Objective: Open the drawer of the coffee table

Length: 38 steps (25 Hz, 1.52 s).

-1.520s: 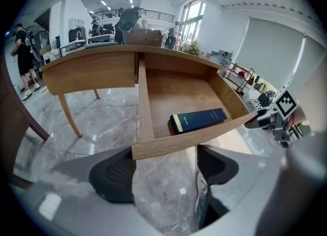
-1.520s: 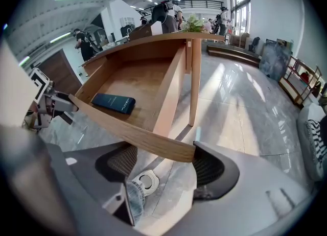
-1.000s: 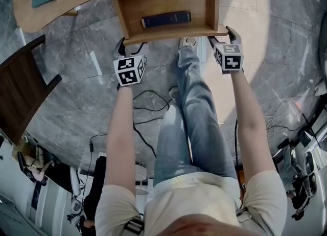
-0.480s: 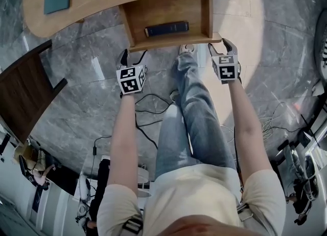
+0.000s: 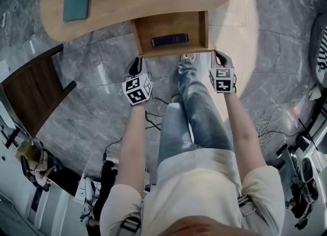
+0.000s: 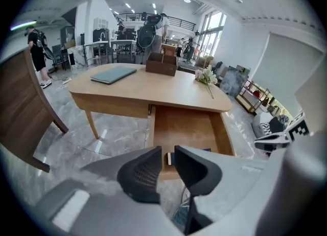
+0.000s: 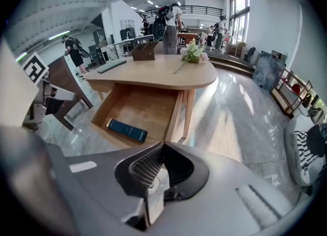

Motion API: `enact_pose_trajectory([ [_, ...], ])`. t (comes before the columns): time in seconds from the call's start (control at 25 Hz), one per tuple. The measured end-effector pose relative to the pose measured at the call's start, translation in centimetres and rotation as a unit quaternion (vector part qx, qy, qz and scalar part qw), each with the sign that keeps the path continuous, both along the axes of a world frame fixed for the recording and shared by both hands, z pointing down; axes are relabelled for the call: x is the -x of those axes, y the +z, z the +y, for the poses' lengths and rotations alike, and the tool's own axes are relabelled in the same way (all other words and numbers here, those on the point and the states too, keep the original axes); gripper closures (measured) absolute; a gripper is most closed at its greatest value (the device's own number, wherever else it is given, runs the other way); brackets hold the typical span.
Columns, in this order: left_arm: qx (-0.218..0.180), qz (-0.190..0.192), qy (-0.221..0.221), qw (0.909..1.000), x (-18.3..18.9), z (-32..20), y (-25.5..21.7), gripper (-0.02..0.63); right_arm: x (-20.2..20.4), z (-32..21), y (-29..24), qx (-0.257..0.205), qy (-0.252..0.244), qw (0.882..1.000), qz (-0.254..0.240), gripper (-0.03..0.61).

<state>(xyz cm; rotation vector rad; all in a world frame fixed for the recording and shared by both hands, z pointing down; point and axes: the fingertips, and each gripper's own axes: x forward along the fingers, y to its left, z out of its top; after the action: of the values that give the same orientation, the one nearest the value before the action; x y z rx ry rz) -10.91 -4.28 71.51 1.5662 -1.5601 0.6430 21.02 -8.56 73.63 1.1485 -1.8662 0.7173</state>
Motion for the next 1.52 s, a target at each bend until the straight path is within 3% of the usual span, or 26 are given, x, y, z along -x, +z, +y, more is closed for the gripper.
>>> enact_pose_trajectory([
  [0.16,-0.010,-0.009,-0.011,0.9998,-0.8,-0.8,-3.5,0.612,1.5,-1.2,-4.4,-0.011,-0.014,0.999,-0.027,0.577],
  [0.36,-0.021,0.008,-0.005,0.9997,-2.9,-2.2,-7.5,0.612,4.0,-2.6,-9.5,-0.022,-0.049,0.997,-0.062,0.577],
  [0.72,-0.054,0.056,-0.018,0.9968,-5.9,-4.1,-15.4,0.612,7.8,-2.9,-18.2,-0.033,-0.068,0.988,-0.133,0.577],
  [1.08,-0.098,0.088,0.040,0.9905,-8.4,-2.5,-22.4,0.612,9.9,-0.3,-25.4,-0.073,-0.040,0.980,-0.179,0.577],
  [1.36,-0.128,0.100,0.080,0.9834,-8.6,1.6,-26.4,0.612,10.4,4.9,-30.0,-0.121,-0.001,0.974,-0.193,0.577],
  [1.52,-0.141,0.099,0.096,0.9803,-8.4,4.7,-28.6,0.612,11.1,8.5,-32.2,-0.138,-0.006,0.971,-0.193,0.577],
])
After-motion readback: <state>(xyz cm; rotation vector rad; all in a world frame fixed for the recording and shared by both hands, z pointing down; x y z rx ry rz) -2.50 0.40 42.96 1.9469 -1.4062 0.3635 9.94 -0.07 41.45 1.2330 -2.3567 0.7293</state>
